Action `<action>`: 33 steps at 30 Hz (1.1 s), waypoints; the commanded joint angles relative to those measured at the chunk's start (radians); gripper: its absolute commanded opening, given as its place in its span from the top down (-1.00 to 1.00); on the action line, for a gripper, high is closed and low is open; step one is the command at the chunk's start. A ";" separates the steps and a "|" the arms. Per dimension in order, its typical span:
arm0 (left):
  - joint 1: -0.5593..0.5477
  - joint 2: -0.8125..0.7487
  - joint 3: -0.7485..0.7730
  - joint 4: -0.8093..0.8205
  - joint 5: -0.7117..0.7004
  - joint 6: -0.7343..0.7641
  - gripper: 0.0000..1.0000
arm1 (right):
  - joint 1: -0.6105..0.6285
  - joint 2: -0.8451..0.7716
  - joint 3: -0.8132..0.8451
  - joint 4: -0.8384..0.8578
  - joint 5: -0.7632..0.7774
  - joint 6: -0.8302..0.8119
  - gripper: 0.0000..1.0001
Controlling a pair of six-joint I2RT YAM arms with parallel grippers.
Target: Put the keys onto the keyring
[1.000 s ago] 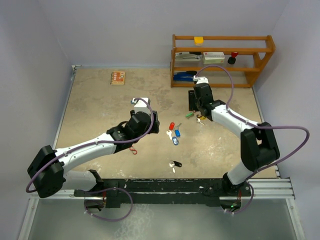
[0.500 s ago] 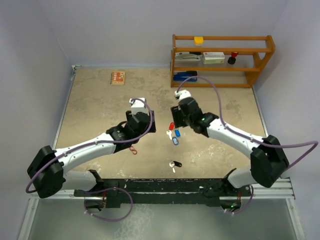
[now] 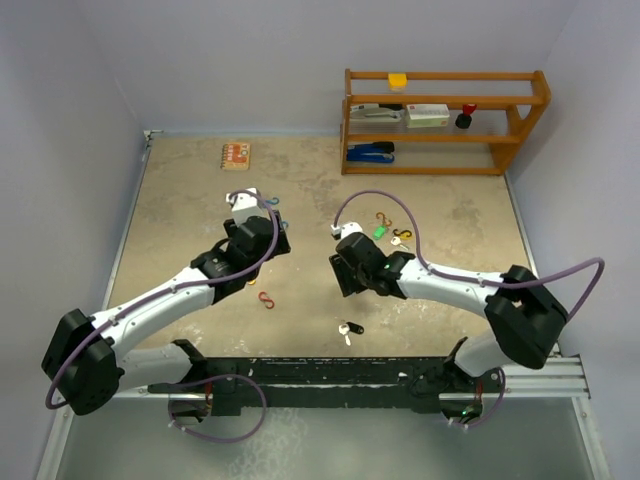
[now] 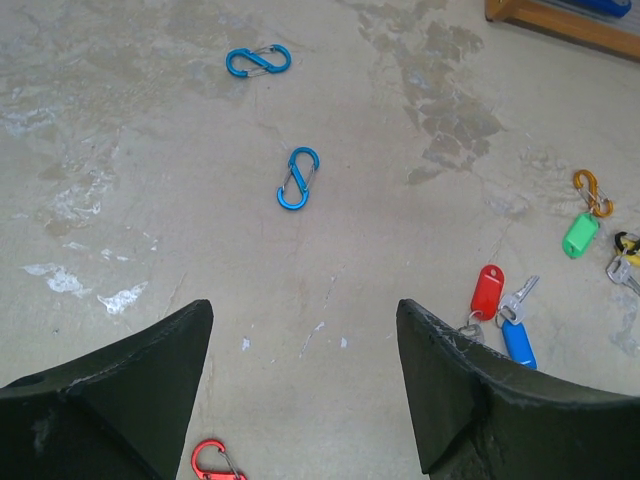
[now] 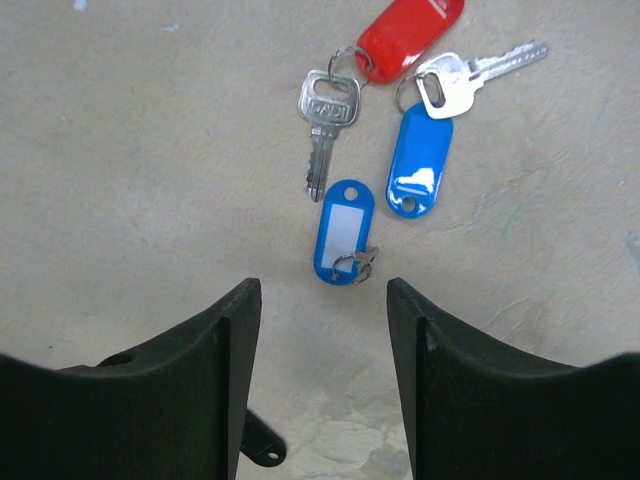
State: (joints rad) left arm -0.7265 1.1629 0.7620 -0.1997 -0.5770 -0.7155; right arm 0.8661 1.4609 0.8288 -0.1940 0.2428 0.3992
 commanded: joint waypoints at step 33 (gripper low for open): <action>0.017 -0.020 -0.039 0.028 0.010 -0.005 -0.43 | 0.012 0.120 0.053 0.042 0.110 0.064 0.38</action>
State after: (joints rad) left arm -0.7189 1.1625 0.7242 -0.2028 -0.5694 -0.7216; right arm 0.8722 1.5719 0.8364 -0.1635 0.3092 0.4534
